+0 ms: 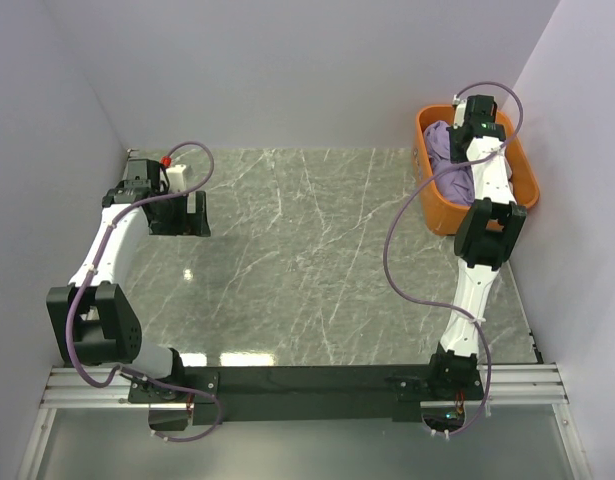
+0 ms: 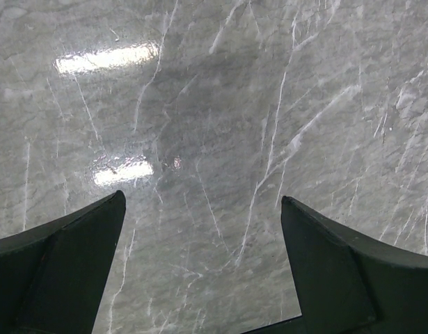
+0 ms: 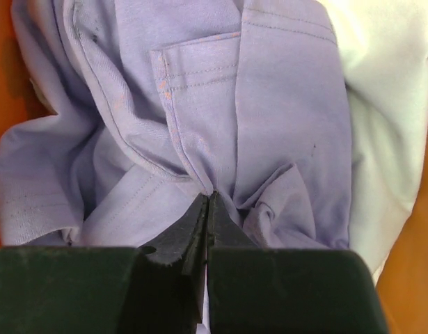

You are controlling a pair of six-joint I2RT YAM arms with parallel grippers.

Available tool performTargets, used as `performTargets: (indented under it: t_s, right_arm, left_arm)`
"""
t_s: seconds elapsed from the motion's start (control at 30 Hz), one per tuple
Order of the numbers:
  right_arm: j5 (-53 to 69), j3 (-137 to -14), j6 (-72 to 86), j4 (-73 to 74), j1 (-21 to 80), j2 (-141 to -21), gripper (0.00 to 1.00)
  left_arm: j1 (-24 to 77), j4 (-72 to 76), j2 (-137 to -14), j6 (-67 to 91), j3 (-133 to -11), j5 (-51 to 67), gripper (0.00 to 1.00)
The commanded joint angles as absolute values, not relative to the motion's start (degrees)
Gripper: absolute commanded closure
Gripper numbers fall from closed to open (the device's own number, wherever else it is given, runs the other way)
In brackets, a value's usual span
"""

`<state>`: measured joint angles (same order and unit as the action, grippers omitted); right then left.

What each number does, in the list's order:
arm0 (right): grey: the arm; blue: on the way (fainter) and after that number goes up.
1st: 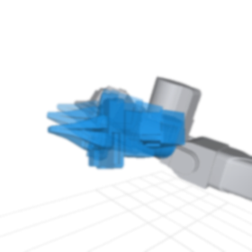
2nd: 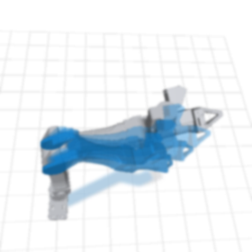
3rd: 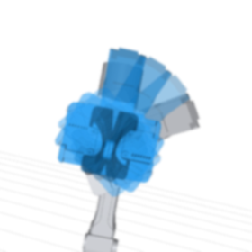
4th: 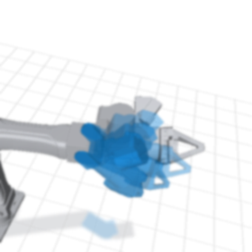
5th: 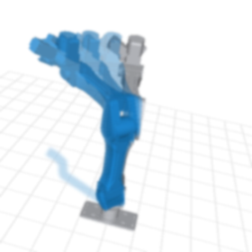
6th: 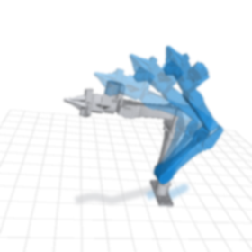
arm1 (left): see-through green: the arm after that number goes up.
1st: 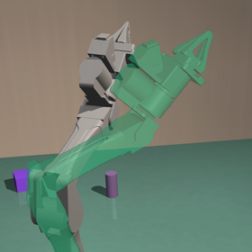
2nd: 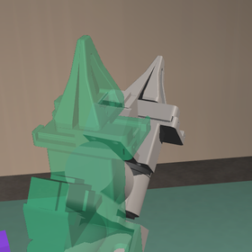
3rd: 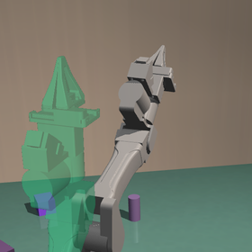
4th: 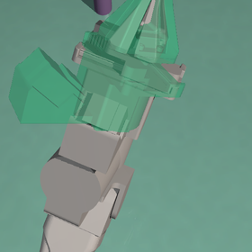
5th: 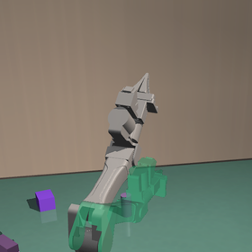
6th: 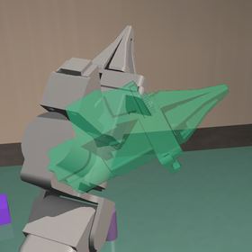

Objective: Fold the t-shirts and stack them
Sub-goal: Grab the tshirt from the pile, then move the tshirt to the center of the board

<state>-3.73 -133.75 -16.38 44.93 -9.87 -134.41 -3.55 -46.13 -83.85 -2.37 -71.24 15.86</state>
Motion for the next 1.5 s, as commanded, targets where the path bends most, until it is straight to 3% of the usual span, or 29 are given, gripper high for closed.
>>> performTargets:
  t_s: [0.0,0.53,0.93,1.17,1.47]
  right_arm:
    - [-5.28,-133.59,-17.58,42.54,-9.49,-130.44,1.00]
    - [5.79,-138.07,-8.97,39.46,-9.49,-107.50,1.00]
    - [9.50,-139.92,1.30,23.04,-1.77,-87.91,1.00]
    - [8.44,-144.49,4.57,10.40,4.65,-84.29,1.00]
    - [13.88,-138.88,8.35,2.28,11.77,-81.65,1.00]
  left_arm:
    - [-3.43,-44.47,-82.97,-3.25,-71.01,17.31,0.01]
    - [-3.51,-46.49,-84.64,-2.55,-77.17,18.98,0.00]
    - [-3.43,-47.90,-84.55,-0.35,-81.12,20.83,0.01]
    - [-3.43,-47.90,-82.10,3.25,-81.12,20.92,0.01]
    - [-3.43,-47.11,-77.96,4.83,-77.96,21.27,0.00]
